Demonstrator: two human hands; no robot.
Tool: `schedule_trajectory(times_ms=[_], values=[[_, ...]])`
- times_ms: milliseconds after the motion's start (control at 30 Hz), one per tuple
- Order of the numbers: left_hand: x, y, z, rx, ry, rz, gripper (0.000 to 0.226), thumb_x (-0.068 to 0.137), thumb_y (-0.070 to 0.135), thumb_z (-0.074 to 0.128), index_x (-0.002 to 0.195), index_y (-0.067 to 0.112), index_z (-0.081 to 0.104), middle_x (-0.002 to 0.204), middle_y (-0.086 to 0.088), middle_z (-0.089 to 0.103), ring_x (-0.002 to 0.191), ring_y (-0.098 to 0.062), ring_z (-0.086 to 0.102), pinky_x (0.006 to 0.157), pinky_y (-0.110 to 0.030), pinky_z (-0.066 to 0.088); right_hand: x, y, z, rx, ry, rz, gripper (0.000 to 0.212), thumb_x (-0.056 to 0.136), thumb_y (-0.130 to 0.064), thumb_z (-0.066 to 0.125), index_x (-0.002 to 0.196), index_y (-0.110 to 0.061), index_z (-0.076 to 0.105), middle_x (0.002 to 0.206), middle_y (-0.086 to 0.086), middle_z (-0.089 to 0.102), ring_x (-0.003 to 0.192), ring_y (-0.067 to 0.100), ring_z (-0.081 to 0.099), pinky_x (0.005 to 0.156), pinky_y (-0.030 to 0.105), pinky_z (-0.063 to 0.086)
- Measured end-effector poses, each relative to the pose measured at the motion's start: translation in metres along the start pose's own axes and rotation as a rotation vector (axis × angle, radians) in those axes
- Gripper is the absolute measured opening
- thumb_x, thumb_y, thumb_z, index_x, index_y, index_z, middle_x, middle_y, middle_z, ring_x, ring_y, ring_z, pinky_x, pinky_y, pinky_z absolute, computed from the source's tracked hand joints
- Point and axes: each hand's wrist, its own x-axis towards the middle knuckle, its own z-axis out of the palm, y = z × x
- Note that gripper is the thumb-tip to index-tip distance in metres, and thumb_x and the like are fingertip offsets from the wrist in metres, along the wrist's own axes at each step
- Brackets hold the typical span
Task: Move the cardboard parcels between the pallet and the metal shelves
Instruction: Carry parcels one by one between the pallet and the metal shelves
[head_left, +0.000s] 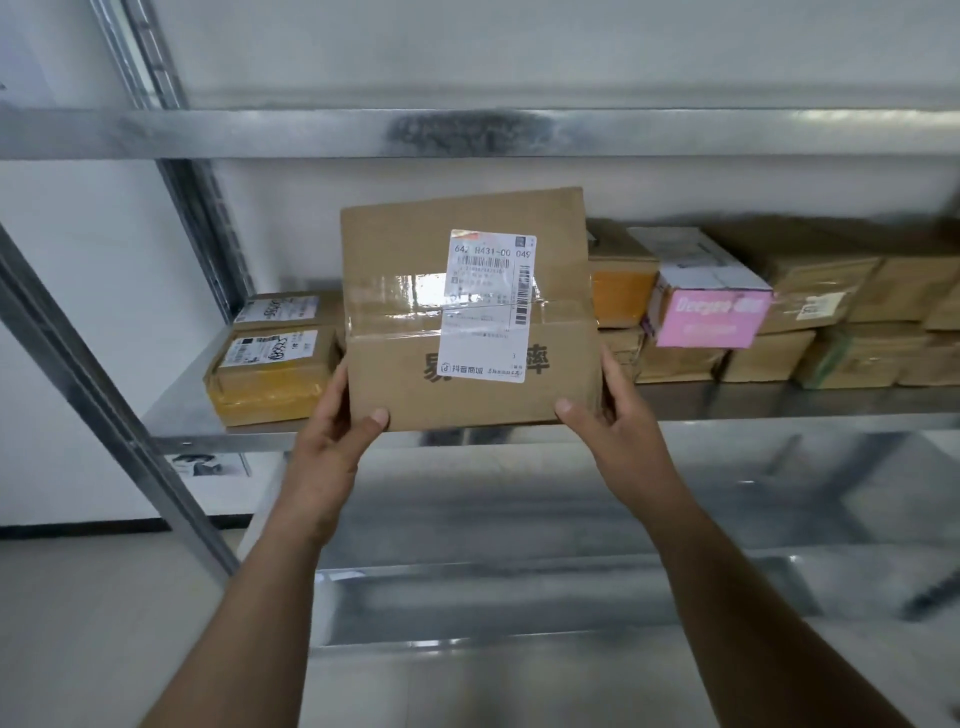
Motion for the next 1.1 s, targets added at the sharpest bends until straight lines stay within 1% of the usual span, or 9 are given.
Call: schedule_trajectory(times_ms=[200, 333, 433, 600, 700, 800, 967, 1033, 1100], values=[[-0.026, 0.005, 0.075, -0.034, -0.106, 0.03, 0.066, 0.089, 0.001, 0.055, 0.144, 0.031, 0.034, 0.13, 0.012, 0.056, 0.112, 0.004, 0.054, 0.082, -0.006, 0.044, -0.042, 0.013, -0.075, -0.031, 0.107, 0.02, 0.075, 0.089, -0.025, 0.063, 0.149, -0.039, 0.019, 0.136, -0.018, 0.049, 0.121, -0.001, 0.048, 0.097, 0.017, 0.043], [-0.037, 0.0, 0.132, -0.061, -0.188, 0.036, 0.067, 0.088, 0.0, 0.057, 0.145, 0.028, 0.034, 0.13, 0.013, 0.057, 0.114, 0.003, 0.054, 0.082, -0.007, 0.044, -0.071, 0.025, -0.133, -0.069, 0.204, 0.041, 0.074, 0.089, -0.023, 0.063, 0.149, -0.036, 0.021, 0.135, -0.018, 0.051, 0.121, -0.001, 0.049, 0.099, 0.019, 0.042], [-0.04, -0.004, 0.176, -0.095, -0.279, 0.02, 0.069, 0.087, 0.002, 0.059, 0.144, 0.03, 0.034, 0.129, 0.017, 0.057, 0.114, 0.004, 0.054, 0.081, -0.006, 0.044, -0.093, 0.031, -0.174, -0.081, 0.269, 0.048, 0.073, 0.089, -0.02, 0.062, 0.147, -0.039, 0.022, 0.125, -0.029, 0.051, 0.115, -0.011, 0.049, 0.09, 0.009, 0.043], [-0.038, -0.007, 0.247, -0.101, -0.421, -0.017, 0.07, 0.086, 0.014, 0.064, 0.142, 0.043, 0.033, 0.132, 0.021, 0.054, 0.117, 0.003, 0.052, 0.089, -0.015, 0.043, -0.125, 0.035, -0.235, -0.081, 0.381, 0.059, 0.066, 0.091, -0.02, 0.06, 0.136, -0.055, 0.026, 0.12, -0.035, 0.053, 0.114, -0.01, 0.05, 0.08, 0.004, 0.044], [-0.035, -0.007, 0.291, -0.113, -0.517, -0.021, 0.07, 0.085, 0.016, 0.065, 0.141, 0.044, 0.034, 0.129, 0.026, 0.054, 0.117, 0.005, 0.051, 0.092, -0.018, 0.042, -0.14, 0.04, -0.268, -0.095, 0.459, 0.071, 0.066, 0.09, -0.021, 0.06, 0.138, -0.052, 0.028, 0.126, -0.026, 0.054, 0.118, -0.002, 0.05, 0.088, 0.014, 0.047], [-0.033, -0.008, 0.335, -0.129, -0.621, -0.012, 0.073, 0.081, 0.019, 0.067, 0.142, 0.042, 0.033, 0.132, 0.022, 0.053, 0.12, 0.001, 0.05, 0.098, -0.026, 0.039, -0.154, 0.046, -0.298, -0.101, 0.525, 0.074, 0.062, 0.09, -0.023, 0.06, 0.14, -0.047, 0.031, 0.125, -0.024, 0.055, 0.118, 0.002, 0.053, 0.084, 0.013, 0.049], [-0.032, -0.015, 0.413, -0.166, -0.757, -0.019, 0.066, 0.077, 0.028, 0.065, 0.129, 0.058, 0.039, 0.123, 0.027, 0.058, 0.115, 0.003, 0.054, 0.091, -0.021, 0.04, -0.175, 0.057, -0.349, -0.122, 0.657, 0.142, 0.061, 0.083, -0.041, 0.061, 0.127, -0.068, 0.029, 0.123, -0.032, 0.051, 0.115, -0.001, 0.053, 0.077, 0.015, 0.051], [-0.029, -0.018, 0.446, -0.173, -0.813, -0.022, 0.064, 0.076, 0.03, 0.066, 0.125, 0.062, 0.04, 0.121, 0.027, 0.059, 0.114, 0.004, 0.054, 0.088, -0.015, 0.043, -0.181, 0.063, -0.371, -0.131, 0.73, 0.183, 0.066, 0.078, -0.047, 0.063, 0.128, -0.069, 0.026, 0.121, -0.035, 0.05, 0.111, -0.001, 0.055, 0.072, 0.013, 0.051], [-0.025, -0.018, 0.479, -0.189, -0.879, -0.034, 0.065, 0.075, 0.033, 0.067, 0.128, 0.06, 0.039, 0.122, 0.024, 0.06, 0.115, 0.002, 0.054, 0.089, -0.016, 0.044, -0.185, 0.068, -0.393, -0.145, 0.798, 0.22, 0.077, 0.072, -0.052, 0.066, 0.136, -0.062, 0.023, 0.125, -0.032, 0.048, 0.114, 0.0, 0.052, 0.08, 0.018, 0.051]])
